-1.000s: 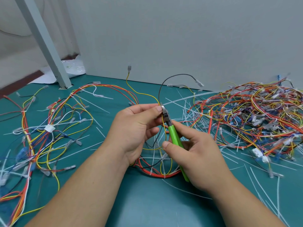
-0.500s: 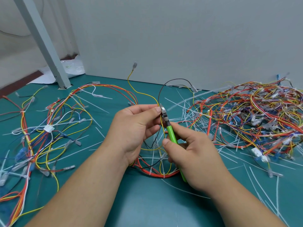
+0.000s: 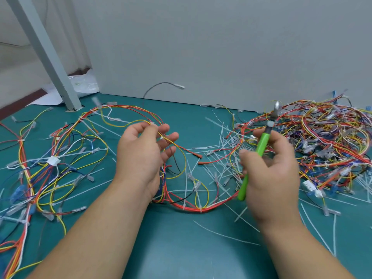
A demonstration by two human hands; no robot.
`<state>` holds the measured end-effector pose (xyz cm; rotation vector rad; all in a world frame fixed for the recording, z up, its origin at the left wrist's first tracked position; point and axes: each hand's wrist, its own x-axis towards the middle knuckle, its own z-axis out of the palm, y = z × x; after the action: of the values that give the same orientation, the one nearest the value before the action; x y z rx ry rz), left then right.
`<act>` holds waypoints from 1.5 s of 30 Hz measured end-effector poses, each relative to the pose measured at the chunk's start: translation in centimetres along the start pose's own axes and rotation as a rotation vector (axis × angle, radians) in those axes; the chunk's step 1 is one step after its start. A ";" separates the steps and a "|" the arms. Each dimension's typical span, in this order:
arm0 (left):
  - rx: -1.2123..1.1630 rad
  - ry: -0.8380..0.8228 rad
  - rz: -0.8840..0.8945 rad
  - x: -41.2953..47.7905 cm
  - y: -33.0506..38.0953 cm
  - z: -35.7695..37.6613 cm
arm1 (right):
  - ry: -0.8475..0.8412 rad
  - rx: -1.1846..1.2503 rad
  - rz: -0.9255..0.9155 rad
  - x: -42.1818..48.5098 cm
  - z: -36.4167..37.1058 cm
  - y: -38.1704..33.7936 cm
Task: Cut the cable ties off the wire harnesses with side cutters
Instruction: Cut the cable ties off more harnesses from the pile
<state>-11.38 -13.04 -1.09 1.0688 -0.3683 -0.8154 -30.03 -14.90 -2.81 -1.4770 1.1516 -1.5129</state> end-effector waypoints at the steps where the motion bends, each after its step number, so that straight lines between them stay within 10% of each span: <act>1: 0.001 0.004 0.011 0.1 0.0 0.0 | 0.039 -0.017 0.007 0.3 -0.2 0.1; 13: 0.213 -0.073 0.185 0.4 -0.4 -0.2 | -0.270 0.240 0.271 0.6 -0.2 0.8; 24: 1.055 -0.436 0.739 -1.0 -1.5 -0.8 | -0.756 0.364 0.179 -2.0 1.2 -0.5; 29: 1.038 -0.446 0.684 -0.3 -0.5 -1.3 | -0.624 0.417 0.282 -1.3 1.4 0.3; 34: 1.201 0.060 0.517 1.3 0.6 -2.8 | -0.509 0.464 0.257 -0.7 0.9 0.8; 45: 1.533 -0.142 0.180 1.5 0.2 -3.3 | -0.553 0.413 0.082 -1.1 0.5 -0.2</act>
<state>-8.30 -12.04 -2.60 2.3266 -1.2957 -0.3319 -29.44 -13.91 -3.03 -1.4083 0.5265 -1.0959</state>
